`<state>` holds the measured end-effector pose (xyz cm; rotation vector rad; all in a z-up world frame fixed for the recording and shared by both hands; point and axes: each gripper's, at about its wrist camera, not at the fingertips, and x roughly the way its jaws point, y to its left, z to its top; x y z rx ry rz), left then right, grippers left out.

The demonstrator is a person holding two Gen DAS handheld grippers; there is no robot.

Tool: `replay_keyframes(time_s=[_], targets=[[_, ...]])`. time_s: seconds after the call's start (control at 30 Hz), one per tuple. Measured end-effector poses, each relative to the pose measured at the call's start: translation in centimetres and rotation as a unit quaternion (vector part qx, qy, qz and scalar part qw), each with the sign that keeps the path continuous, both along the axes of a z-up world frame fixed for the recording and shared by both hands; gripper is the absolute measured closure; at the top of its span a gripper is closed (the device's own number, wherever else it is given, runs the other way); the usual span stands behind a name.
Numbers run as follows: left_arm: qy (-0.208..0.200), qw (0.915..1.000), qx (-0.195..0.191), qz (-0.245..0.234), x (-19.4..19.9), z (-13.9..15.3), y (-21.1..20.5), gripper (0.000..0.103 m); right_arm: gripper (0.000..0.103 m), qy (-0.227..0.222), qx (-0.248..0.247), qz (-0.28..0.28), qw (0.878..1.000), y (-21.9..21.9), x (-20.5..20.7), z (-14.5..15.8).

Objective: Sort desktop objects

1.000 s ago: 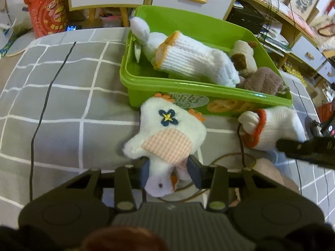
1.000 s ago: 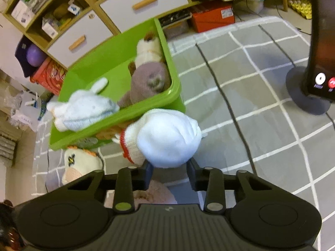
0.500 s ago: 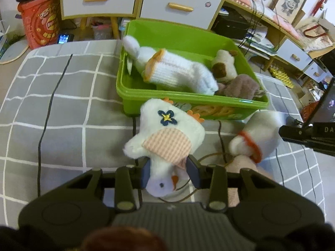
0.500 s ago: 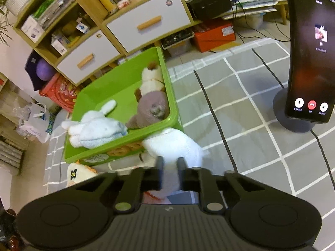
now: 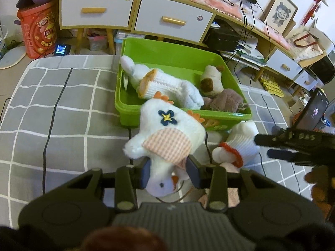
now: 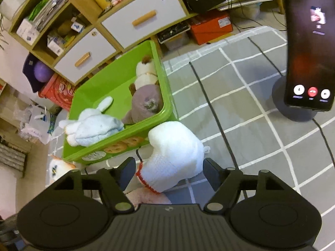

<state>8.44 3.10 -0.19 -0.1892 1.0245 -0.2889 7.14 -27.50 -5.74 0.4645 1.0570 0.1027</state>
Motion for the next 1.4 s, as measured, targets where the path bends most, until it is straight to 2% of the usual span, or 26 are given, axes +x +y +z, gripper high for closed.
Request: replay_keyframes(time_s=[0.23,0.33,0.5,0.77,1.1,1.4], targets=[[-0.001,1.0000,-0.008,0.006,0.2,0.3,0.1,0.067,0.032,0.020,-0.034,0.010,0.999,1.5,1.3,-2.3],[-0.001,0.9999,-0.011,0.009,0.2,0.4,0.1,0.067,0.033,0.013,-0.035,0.006,0.999,1.6,1.4,-2.5],[-0.007,0.9997,-0.018,0.016,0.3,0.8,0.5,0.067,0.045,0.007,-0.029,-0.002,1.000,1.3,1.3,-2.1],[-0.025,0.9990,-0.024,0.029,0.2,2.1,1.1,0.067,0.053,-0.012,-0.018,-0.018,1.000,0.3,0.3,0.2],[-0.041,0.9978,-0.028,0.043,0.5,3.1,1.3,0.067,0.053,-0.071,0.010,-0.029,0.997,-0.9,-1.4,4.6],[-0.067,0.9925,-0.059,0.084,1.0,4.8,2.4,0.067,0.053,-0.083,0.027,-0.025,0.996,0.7,-1.2,5.2]])
